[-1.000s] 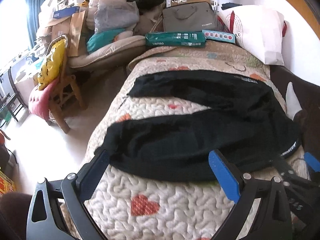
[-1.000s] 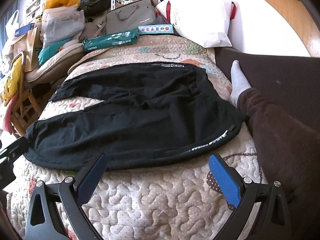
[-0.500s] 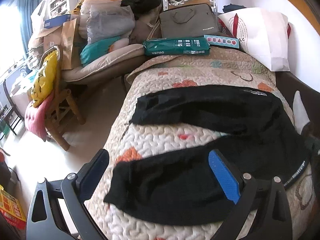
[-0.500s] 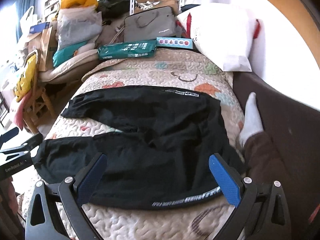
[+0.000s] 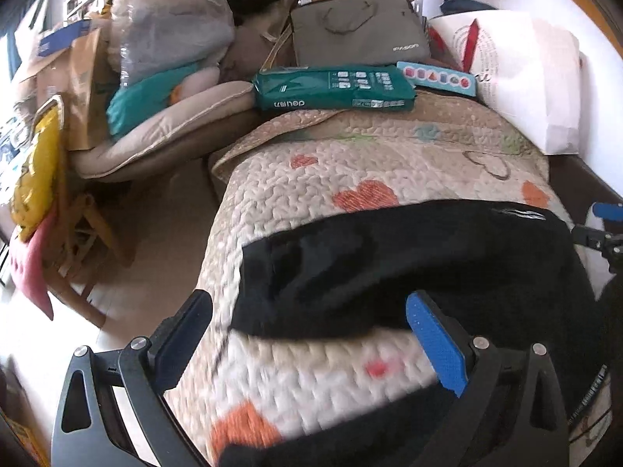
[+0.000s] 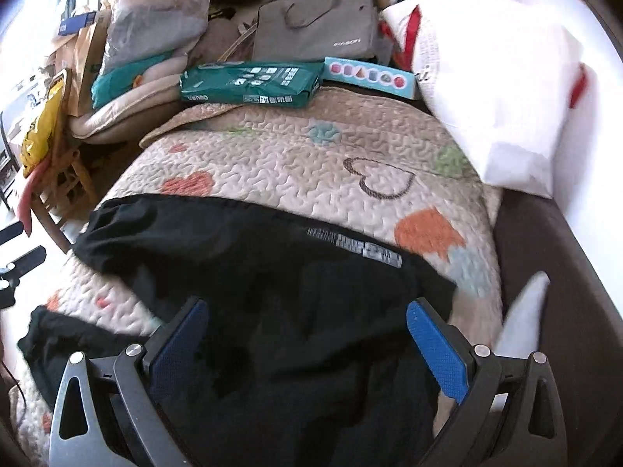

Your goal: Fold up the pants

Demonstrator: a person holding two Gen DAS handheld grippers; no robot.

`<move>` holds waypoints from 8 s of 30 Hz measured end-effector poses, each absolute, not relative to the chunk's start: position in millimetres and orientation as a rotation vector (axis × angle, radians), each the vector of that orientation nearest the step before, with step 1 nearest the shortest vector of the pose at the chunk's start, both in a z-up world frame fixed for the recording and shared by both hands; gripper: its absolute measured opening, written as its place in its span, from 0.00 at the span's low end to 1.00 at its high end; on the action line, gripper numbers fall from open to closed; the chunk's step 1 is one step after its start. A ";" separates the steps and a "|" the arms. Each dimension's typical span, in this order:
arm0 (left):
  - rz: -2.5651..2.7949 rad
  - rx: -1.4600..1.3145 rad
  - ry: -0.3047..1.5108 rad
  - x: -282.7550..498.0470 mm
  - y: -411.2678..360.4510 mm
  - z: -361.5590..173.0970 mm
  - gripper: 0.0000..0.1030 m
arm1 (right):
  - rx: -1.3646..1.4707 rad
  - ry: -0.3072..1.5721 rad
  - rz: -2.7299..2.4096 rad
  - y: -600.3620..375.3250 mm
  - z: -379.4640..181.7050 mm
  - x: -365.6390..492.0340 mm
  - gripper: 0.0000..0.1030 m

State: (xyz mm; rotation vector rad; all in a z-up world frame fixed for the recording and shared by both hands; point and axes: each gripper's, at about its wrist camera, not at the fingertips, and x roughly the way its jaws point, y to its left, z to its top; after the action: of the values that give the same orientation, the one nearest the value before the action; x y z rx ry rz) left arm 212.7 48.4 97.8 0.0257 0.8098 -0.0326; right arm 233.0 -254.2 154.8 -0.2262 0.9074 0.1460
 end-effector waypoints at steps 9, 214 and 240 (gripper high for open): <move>-0.063 -0.039 0.940 307.1 86.8 39.6 0.97 | -0.288 0.975 0.209 -261.9 106.6 329.4 1.00; 0.281 -0.348 0.851 56.4 164.0 55.4 0.61 | -0.305 1.091 0.313 -202.1 112.1 69.6 0.56; 0.444 -0.535 0.817 43.9 229.8 64.3 0.61 | -0.652 0.968 0.706 21.3 54.2 55.3 0.49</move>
State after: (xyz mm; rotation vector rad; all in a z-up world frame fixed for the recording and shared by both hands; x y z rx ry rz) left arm 43.9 229.8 64.3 -0.5346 0.8174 0.4436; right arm 55.3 21.3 54.2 -0.6521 0.9676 0.7063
